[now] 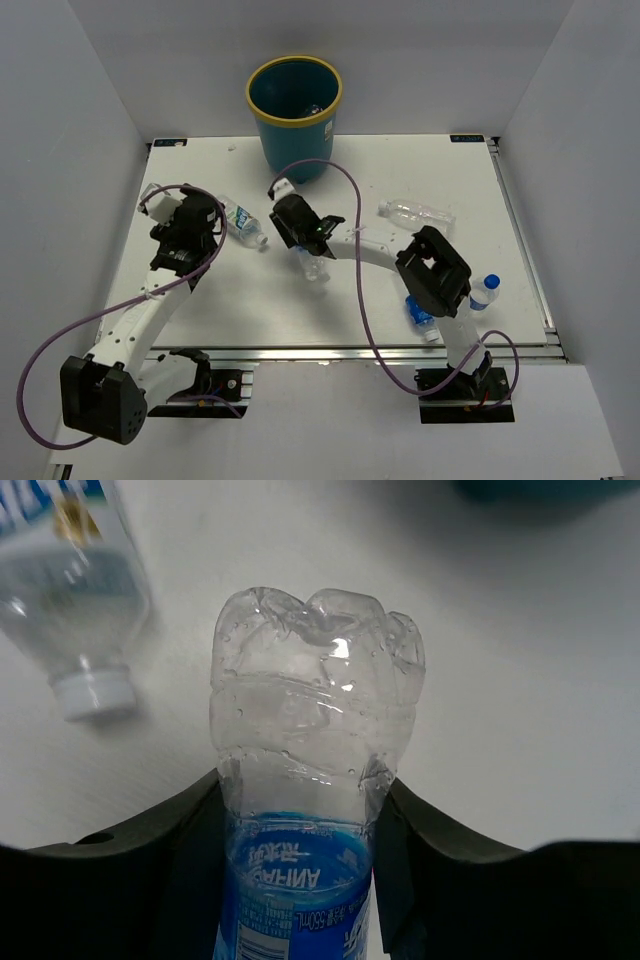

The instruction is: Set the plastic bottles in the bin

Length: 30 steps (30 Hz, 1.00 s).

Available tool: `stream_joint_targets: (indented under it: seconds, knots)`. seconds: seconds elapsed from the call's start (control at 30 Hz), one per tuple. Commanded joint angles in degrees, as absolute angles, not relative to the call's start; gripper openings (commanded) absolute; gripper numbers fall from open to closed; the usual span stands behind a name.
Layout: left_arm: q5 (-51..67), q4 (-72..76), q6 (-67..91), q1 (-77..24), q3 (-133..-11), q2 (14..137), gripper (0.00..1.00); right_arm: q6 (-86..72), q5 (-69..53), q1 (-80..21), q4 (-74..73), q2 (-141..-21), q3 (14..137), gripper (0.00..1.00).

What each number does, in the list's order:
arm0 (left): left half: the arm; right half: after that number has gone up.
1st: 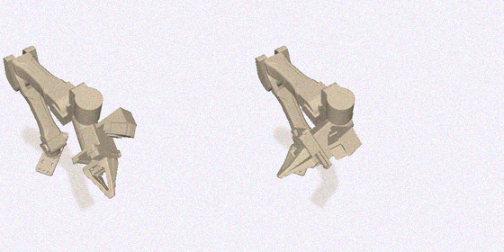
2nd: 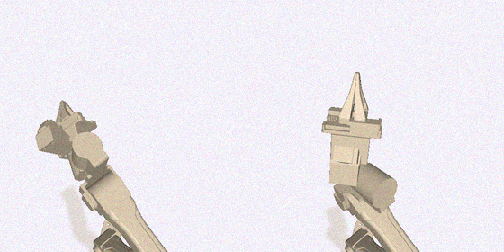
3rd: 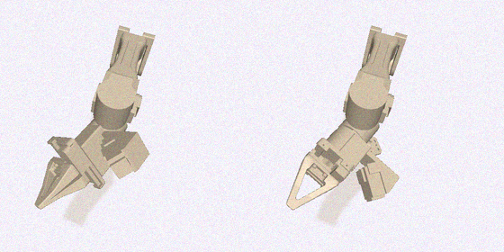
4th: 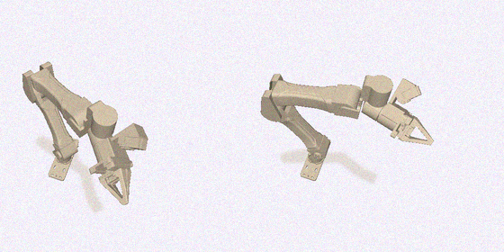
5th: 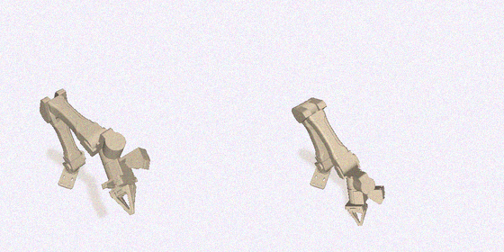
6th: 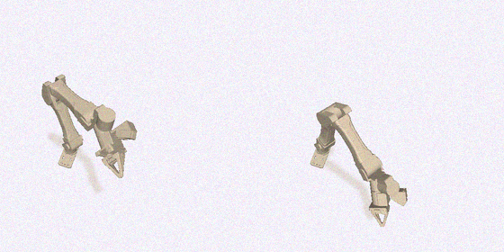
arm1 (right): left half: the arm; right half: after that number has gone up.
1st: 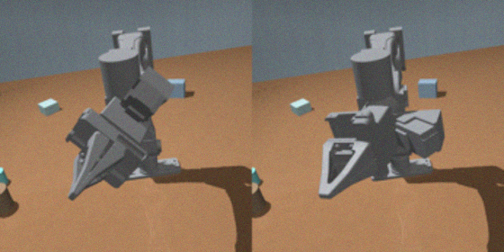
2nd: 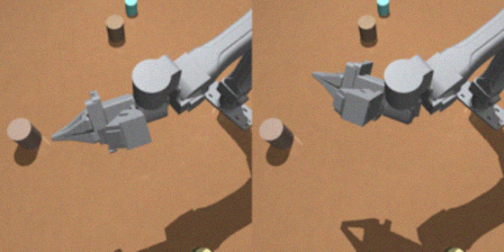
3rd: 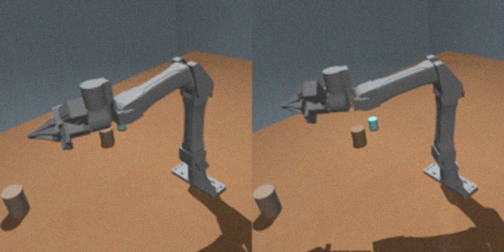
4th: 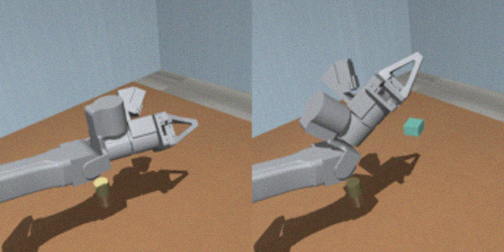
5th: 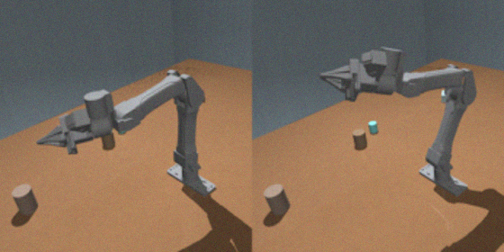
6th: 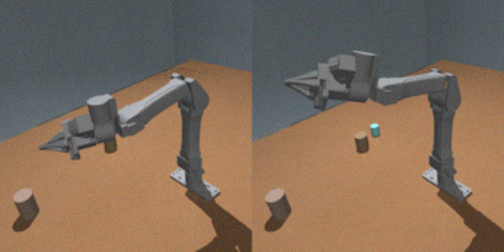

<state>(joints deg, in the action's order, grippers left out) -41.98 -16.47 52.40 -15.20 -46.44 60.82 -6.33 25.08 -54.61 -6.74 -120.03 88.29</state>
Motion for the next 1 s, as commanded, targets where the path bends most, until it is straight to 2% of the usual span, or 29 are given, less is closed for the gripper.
stream_joint_targets:
  seconds: [0.0, 0.07, 0.17, 0.27, 0.37, 0.4, 0.53, 0.57, 0.63, 0.7, 0.77, 0.93, 0.97]
  knots:
    - [-44.6, -15.6, 51.2, -14.9, -46.5, 60.2, 0.98, 3.7, 30.4, -53.7, 4.4, -110.1, 94.9, 0.25]
    - [-46.7, -16.3, 51.2, -14.6, -46.8, 60.2, 0.98, 9.4, 28.3, -52.0, 10.3, -108.0, 98.2, 0.28]
    - [-47.2, -15.7, 50.6, -13.7, -46.4, 60.1, 0.98, 11.7, 17.9, -47.4, 13.8, -106.7, 104.0, 0.28]
    - [-45.0, -13.0, 49.0, -11.7, -45.2, 60.5, 0.98, 10.9, 4.1, -42.5, 14.3, -110.6, 116.4, 0.26]
    - [-38.3, -11.6, 48.7, -8.1, -44.7, 61.7, 0.98, 11.8, 1.4, -38.9, 25.0, -117.3, 125.1, 0.22]
    - [-36.3, -10.4, 48.3, -7.3, -44.5, 62.1, 0.98, 13.6, 1.7, -38.2, 33.1, -121.2, 126.3, 0.25]
    - [-31.4, -9.4, 48.6, -5.5, -44.6, 65.9, 0.98, 16.3, -3.2, -35.3, 52.2, -133.0, 136.0, 0.27]
    - [-30.4, -8.9, 48.1, -5.3, -44.8, 66.6, 0.98, 14.7, -4.6, -34.1, 62.1, -138.2, 137.4, 0.26]
    - [-29.3, -8.2, 47.5, -4.9, -45.2, 68.6, 0.98, 11.4, -1.9, -33.3, 66.1, -143.8, 147.3, 0.12]
    - [-27.7, -7.2, 47.3, -4.7, -45.5, 69.7, 0.98, 6.6, -0.7, -32.3, 70.0, -145.0, 146.4, 0.00]
    - [-25.0, -5.4, 46.5, -4.3, -45.5, 71.3, 0.98, 3.3, -2.0, -30.9, 71.7, -142.5, 140.8, 0.00]
    - [-21.9, -3.3, 45.8, -4.0, -45.5, 73.4, 0.98, 2.9, -3.6, -30.8, 70.8, -146.5, 145.1, 0.03]
    - [-21.4, -3.1, 45.7, -4.0, -45.4, 73.8, 0.98, 2.4, -2.5, -30.6, 71.4, -146.1, 143.6, 0.07]
